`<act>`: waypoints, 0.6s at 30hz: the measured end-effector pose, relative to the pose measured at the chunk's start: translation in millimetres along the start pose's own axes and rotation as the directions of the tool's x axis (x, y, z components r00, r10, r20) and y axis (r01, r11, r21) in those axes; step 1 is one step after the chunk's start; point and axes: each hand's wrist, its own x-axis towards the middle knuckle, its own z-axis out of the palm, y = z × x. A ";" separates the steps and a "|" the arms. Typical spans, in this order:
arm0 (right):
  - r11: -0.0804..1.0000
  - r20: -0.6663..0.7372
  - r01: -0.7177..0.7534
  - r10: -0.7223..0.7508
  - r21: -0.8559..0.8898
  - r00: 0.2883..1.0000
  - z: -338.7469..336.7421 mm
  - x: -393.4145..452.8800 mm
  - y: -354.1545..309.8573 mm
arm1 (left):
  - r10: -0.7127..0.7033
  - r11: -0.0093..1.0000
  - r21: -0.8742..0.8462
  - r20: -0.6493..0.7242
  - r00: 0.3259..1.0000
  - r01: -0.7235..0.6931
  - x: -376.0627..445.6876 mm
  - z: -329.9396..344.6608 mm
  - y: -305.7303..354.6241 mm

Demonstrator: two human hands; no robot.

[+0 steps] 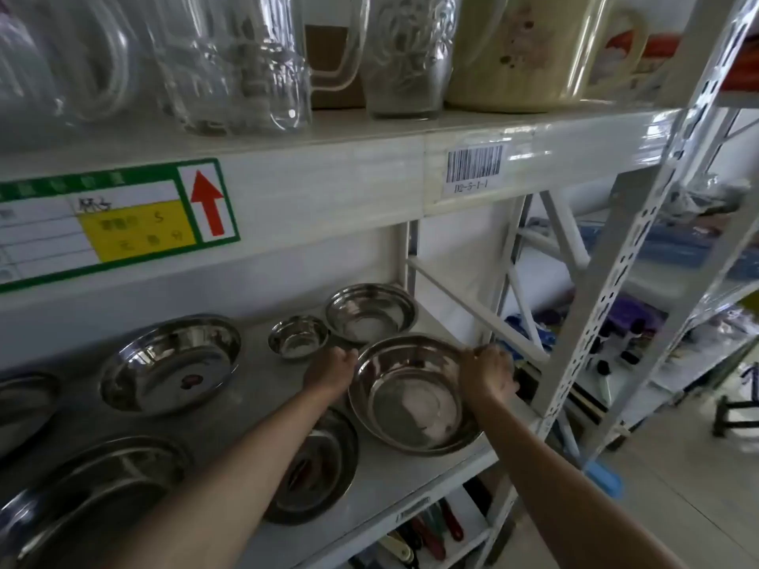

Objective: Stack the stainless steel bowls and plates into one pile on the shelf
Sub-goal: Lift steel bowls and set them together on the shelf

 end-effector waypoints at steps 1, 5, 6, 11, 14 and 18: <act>0.999 -0.031 -0.041 0.040 -0.036 0.999 -2.9 0.5 2.9 | 0.004 1.000 0.018 -0.004 1.000 -0.004 2.0 2.9 -1.8; 0.983 -0.019 -0.125 0.123 -0.135 0.992 -1.2 7.0 23.5 | -0.033 0.996 0.078 0.025 0.999 0.031 0.6 9.1 -3.0; 0.984 0.010 -0.128 0.130 -0.120 0.991 0.5 7.7 29.5 | -0.044 0.996 0.084 0.033 0.998 0.041 -0.3 10.0 -2.6; 0.988 0.108 -0.153 0.151 0.011 0.983 8.8 7.9 51.0 | -0.068 0.995 0.072 0.003 0.998 0.068 4.8 15.4 -6.1; 0.986 0.118 -0.129 0.117 0.101 0.986 8.9 3.5 52.9 | -0.078 0.996 0.040 -0.006 0.997 0.078 5.2 18.6 -4.7; 0.970 0.097 -0.126 0.107 0.210 0.989 11.5 6.0 53.2 | -0.083 0.996 -0.015 -0.037 0.996 0.082 4.4 18.3 -4.6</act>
